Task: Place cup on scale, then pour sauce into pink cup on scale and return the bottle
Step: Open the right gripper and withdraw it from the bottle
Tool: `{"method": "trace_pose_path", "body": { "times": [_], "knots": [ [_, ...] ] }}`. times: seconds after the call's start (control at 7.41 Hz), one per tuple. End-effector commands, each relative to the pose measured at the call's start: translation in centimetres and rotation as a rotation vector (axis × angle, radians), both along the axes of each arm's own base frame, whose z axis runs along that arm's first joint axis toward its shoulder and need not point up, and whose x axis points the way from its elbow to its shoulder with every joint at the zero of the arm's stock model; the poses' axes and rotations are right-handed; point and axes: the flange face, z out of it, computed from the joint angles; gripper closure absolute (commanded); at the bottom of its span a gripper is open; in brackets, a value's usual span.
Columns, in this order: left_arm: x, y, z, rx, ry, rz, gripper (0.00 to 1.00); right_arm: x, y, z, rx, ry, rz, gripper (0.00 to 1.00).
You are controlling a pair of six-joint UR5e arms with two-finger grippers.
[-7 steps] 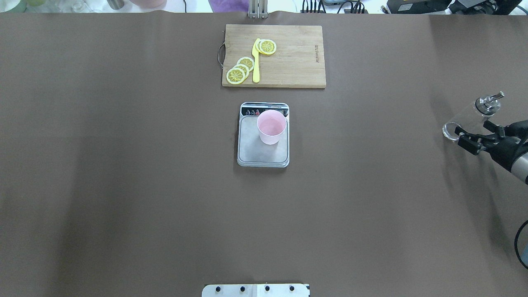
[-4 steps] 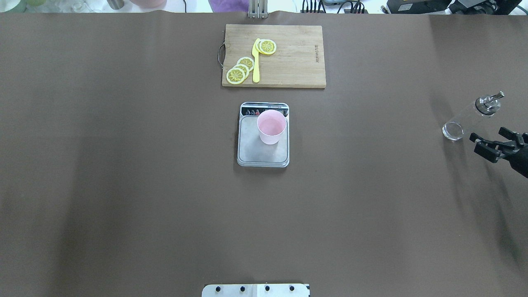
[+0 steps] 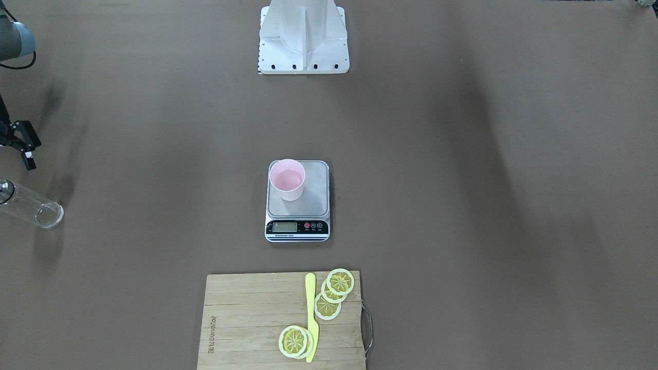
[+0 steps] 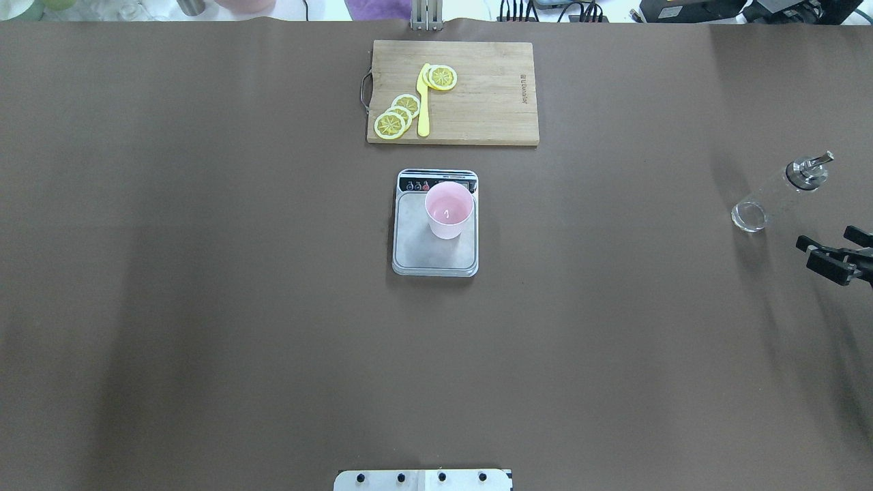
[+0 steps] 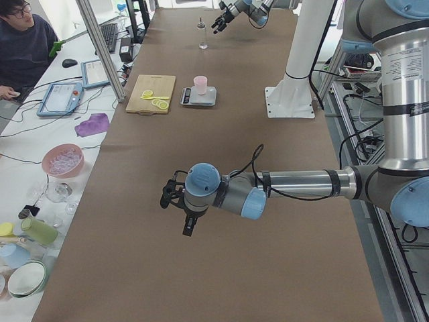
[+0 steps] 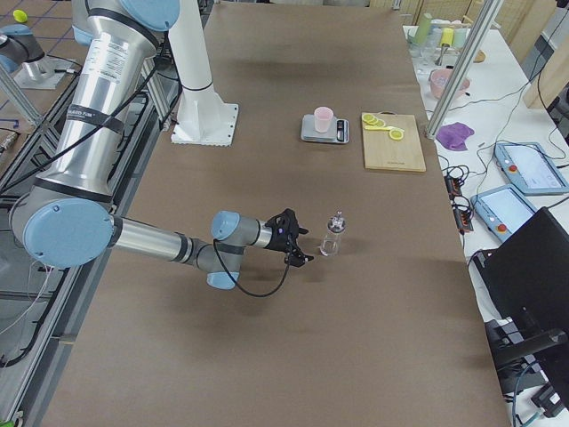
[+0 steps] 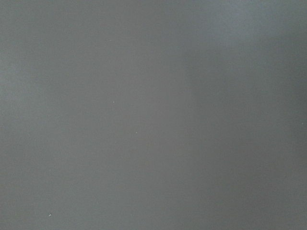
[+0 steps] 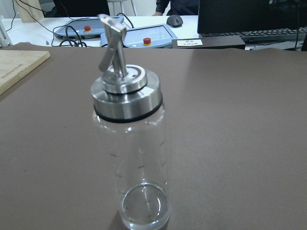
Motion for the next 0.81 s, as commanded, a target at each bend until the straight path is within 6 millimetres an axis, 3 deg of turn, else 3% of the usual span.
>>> {"method": "trace_pose_path", "body": {
  "times": [0.0, 0.4, 0.67],
  "knots": [
    [0.0, 0.0, 0.0, 0.000, 0.000, 0.000, 0.02, 5.0, 1.1, 0.2, -0.058, -0.028, -0.060, 0.02],
    [0.0, 0.0, -0.3, 0.003, 0.002, -0.001, 0.02, 16.1, 0.9, 2.1, -0.187, -0.077, -0.116, 0.01],
    [0.0, 0.0, 0.1, -0.017, 0.001, -0.005, 0.02, 17.9, -1.4, 2.0, -0.315, -0.112, -0.172, 0.00]
  ]
}}
